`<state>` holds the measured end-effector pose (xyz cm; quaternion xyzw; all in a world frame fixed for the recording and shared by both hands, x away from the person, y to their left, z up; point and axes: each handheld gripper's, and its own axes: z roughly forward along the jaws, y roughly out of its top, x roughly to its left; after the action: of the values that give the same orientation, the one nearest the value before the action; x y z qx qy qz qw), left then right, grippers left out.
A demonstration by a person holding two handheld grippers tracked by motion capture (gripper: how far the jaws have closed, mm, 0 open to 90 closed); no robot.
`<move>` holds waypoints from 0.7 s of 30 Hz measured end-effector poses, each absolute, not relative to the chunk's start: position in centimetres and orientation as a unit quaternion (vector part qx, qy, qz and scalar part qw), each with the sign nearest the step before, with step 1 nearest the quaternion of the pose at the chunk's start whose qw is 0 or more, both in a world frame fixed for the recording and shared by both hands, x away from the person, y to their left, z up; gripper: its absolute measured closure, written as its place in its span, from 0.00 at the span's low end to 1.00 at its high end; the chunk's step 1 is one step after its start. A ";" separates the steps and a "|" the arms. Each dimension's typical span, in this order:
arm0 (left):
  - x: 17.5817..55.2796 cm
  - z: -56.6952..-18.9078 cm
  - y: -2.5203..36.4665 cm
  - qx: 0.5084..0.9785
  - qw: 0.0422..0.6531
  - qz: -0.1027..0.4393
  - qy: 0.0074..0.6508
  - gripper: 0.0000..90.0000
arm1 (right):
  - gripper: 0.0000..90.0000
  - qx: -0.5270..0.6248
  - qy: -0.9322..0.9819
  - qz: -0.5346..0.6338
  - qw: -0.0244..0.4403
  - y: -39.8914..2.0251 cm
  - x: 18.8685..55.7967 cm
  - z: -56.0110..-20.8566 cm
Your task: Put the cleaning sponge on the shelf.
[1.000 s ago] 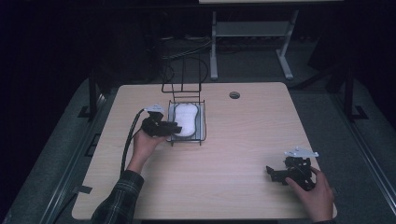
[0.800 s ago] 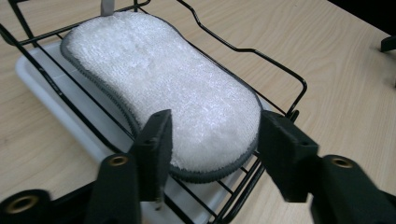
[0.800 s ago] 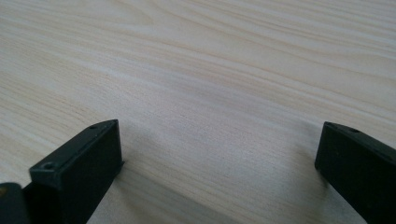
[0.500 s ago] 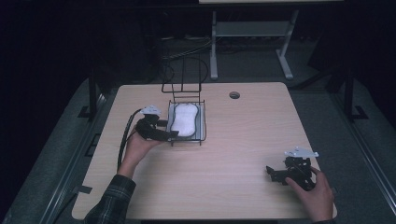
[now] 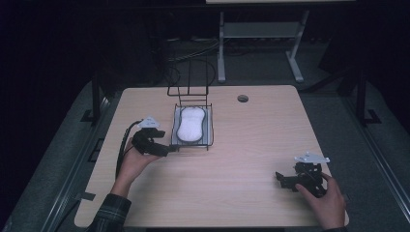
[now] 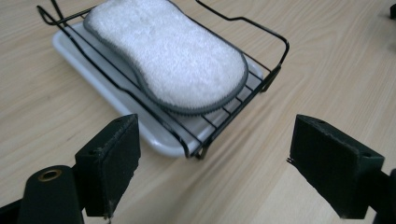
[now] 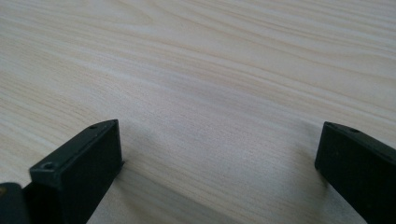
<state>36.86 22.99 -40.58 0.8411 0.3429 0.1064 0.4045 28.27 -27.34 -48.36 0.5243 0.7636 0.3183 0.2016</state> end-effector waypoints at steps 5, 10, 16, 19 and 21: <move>35.4 -41.1 23.6 0.842 0.399 0.109 0.347 0.17 | 0.00 0.524 0.764 0.318 0.202 -27.3 28.3 -48.4; 33.5 -41.7 24.4 0.843 0.393 0.114 0.348 0.17 | 0.00 0.524 0.764 0.318 0.202 -27.3 28.3 -48.4; 31.7 -42.4 25.2 0.845 0.385 0.122 0.351 0.16 | 0.00 0.524 0.764 0.318 0.202 -27.3 28.3 -48.4; 30.9 -42.8 25.6 0.845 0.383 0.124 0.353 0.16 | 0.00 0.524 0.764 0.318 0.202 -27.4 28.3 -48.4; 30.3 -43.1 25.8 0.845 0.378 0.130 0.356 0.16 | 0.00 0.524 0.764 0.318 0.202 -27.3 28.3 -48.4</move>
<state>30.34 25.82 -43.07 0.8448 0.3561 0.1304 0.3775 28.27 -27.35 -48.37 0.5240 0.7638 0.3184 0.2019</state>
